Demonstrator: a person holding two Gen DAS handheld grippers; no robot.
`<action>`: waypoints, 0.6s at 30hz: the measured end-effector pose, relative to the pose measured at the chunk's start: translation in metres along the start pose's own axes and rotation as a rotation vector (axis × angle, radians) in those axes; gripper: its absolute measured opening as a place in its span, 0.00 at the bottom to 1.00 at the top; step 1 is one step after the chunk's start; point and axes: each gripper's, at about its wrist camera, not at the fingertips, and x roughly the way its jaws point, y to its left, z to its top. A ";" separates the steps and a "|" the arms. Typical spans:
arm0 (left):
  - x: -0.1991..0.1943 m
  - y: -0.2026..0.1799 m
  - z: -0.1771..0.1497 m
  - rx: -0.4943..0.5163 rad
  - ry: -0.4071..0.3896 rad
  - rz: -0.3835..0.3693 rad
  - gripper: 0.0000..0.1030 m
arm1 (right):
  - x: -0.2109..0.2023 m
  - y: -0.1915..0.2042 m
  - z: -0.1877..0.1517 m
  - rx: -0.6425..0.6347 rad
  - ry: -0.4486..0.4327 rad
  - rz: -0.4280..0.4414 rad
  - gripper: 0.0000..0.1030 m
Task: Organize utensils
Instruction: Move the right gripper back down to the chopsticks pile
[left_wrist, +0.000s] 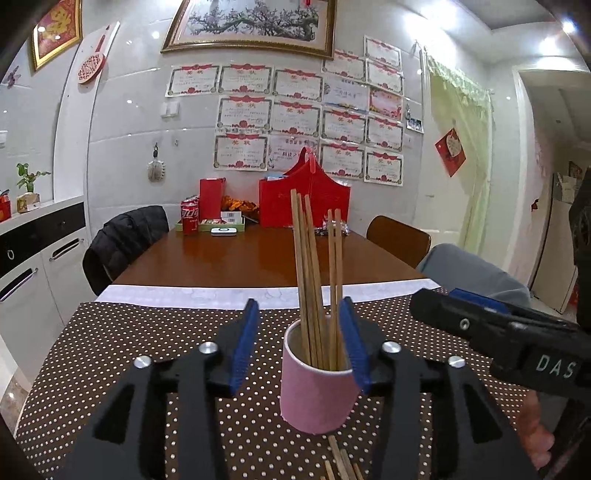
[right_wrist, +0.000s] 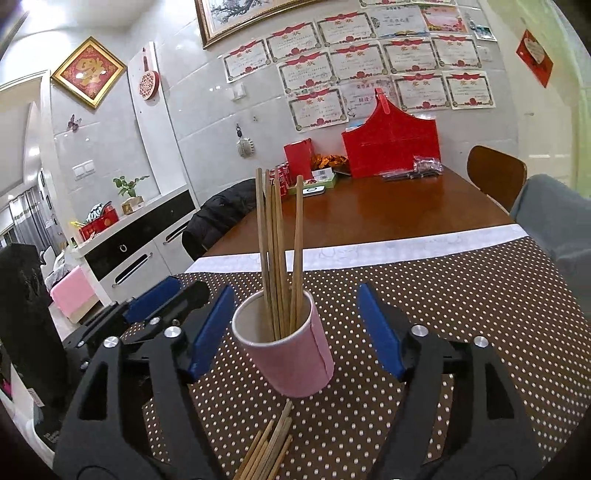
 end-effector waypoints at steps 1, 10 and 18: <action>-0.005 -0.001 0.000 -0.001 -0.002 -0.001 0.49 | -0.002 0.001 -0.001 0.001 0.000 -0.002 0.69; -0.045 -0.007 -0.003 0.001 -0.016 -0.004 0.60 | -0.030 0.004 -0.010 0.038 0.010 -0.031 0.81; -0.069 -0.008 -0.016 0.001 0.003 -0.005 0.65 | -0.045 0.005 -0.028 0.053 0.050 -0.075 0.85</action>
